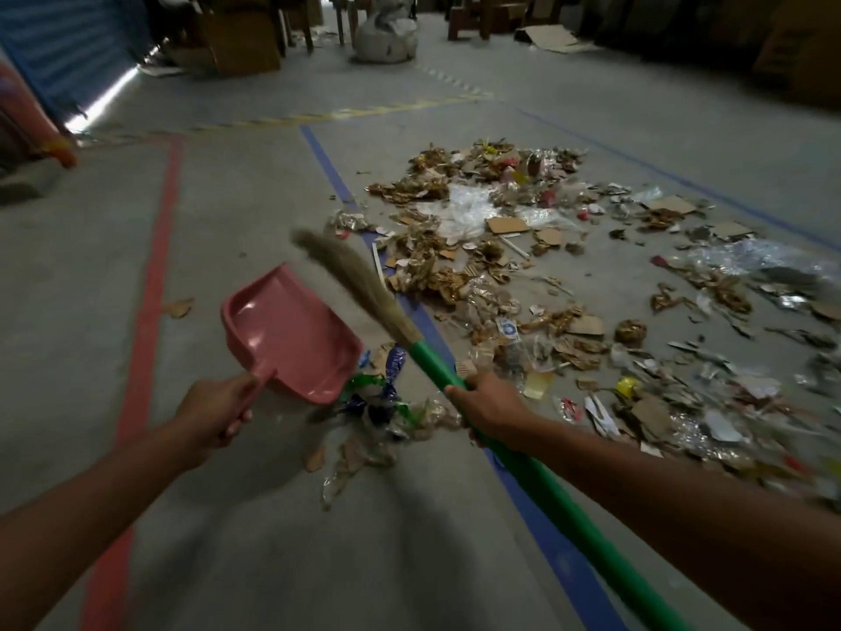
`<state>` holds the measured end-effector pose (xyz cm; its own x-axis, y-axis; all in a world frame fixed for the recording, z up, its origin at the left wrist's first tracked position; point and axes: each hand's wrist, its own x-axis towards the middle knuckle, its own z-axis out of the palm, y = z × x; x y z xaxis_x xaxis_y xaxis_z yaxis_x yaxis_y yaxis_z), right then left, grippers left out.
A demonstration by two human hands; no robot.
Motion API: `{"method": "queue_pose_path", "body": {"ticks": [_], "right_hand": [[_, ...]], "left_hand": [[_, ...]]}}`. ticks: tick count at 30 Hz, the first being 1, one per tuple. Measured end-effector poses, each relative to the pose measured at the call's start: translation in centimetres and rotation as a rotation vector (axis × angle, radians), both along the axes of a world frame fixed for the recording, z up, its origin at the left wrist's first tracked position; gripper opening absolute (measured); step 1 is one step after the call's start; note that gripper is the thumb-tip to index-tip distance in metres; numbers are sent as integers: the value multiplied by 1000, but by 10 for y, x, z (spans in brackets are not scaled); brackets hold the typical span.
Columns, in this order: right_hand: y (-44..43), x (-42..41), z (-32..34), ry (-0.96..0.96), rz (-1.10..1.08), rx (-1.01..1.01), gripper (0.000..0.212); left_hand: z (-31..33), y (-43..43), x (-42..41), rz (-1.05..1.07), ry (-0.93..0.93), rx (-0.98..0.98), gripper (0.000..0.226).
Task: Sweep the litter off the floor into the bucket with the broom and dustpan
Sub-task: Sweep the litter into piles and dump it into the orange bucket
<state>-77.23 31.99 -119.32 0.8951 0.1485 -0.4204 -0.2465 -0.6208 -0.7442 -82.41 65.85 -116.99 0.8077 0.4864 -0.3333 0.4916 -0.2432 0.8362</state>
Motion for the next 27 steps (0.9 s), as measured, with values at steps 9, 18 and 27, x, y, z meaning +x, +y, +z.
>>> {"method": "queue_pose_path", "body": {"ticks": [9, 18, 27], "right_hand": [[-41, 13, -16, 25, -263, -148, 39], [-10, -37, 109, 90, -398, 2, 36], [-15, -174, 235, 363, -27, -86, 19]], "left_hand": [[19, 4, -17, -29, 41, 9, 42], [101, 28, -70, 62, 189, -84, 39], [202, 23, -183, 246, 400, -210, 37]]}}
